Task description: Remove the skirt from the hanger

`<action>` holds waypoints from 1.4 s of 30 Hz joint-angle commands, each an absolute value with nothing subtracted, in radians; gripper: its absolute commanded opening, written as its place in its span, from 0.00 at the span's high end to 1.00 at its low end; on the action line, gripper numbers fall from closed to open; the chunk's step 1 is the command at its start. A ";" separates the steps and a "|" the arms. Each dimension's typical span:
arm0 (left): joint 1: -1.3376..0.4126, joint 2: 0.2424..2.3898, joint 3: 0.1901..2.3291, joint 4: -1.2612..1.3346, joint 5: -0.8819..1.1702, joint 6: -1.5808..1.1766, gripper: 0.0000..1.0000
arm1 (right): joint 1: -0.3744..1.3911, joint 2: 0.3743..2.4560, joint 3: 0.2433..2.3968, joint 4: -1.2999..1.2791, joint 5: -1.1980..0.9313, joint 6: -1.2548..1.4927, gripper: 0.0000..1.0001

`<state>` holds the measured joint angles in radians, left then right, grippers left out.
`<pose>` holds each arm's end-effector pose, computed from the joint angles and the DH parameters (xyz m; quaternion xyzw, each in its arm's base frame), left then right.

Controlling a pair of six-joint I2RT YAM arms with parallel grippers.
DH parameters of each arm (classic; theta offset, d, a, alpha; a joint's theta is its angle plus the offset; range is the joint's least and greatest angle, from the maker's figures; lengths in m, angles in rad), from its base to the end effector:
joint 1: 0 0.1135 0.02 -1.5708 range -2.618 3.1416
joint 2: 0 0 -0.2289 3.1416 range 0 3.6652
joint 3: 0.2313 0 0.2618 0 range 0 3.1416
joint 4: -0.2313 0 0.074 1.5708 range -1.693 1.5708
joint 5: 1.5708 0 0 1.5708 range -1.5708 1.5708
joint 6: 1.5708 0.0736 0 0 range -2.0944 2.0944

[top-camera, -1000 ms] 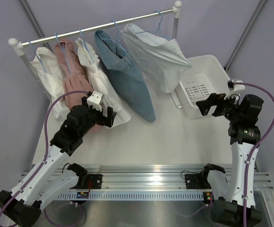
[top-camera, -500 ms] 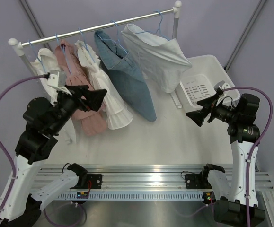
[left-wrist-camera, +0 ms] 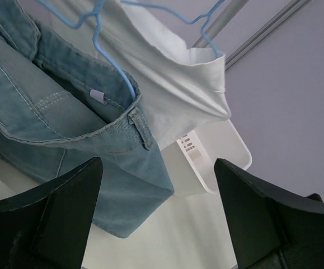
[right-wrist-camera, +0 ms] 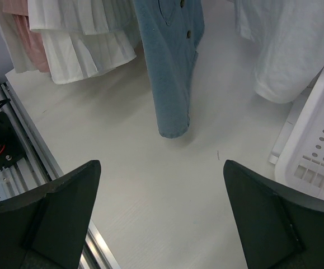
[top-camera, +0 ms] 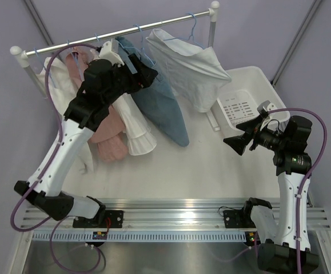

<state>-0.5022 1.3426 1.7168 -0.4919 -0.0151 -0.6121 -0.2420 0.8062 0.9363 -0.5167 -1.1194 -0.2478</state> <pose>0.2898 -0.1579 0.4681 -0.0461 0.7460 -0.3465 0.5668 0.2146 0.0152 0.3313 -0.2983 0.7023 0.3127 0.5657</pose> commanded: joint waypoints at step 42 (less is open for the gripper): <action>-0.440 1.680 1.867 -0.011 -0.103 -0.792 1.00 | -0.236 0.793 0.945 -0.531 -1.135 -0.293 0.01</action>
<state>-0.4435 1.7061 1.8114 -0.1535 -0.2005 -0.8410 -0.2420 0.8028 0.9363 -0.5213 -1.1271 -0.2741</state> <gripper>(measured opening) 0.031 0.993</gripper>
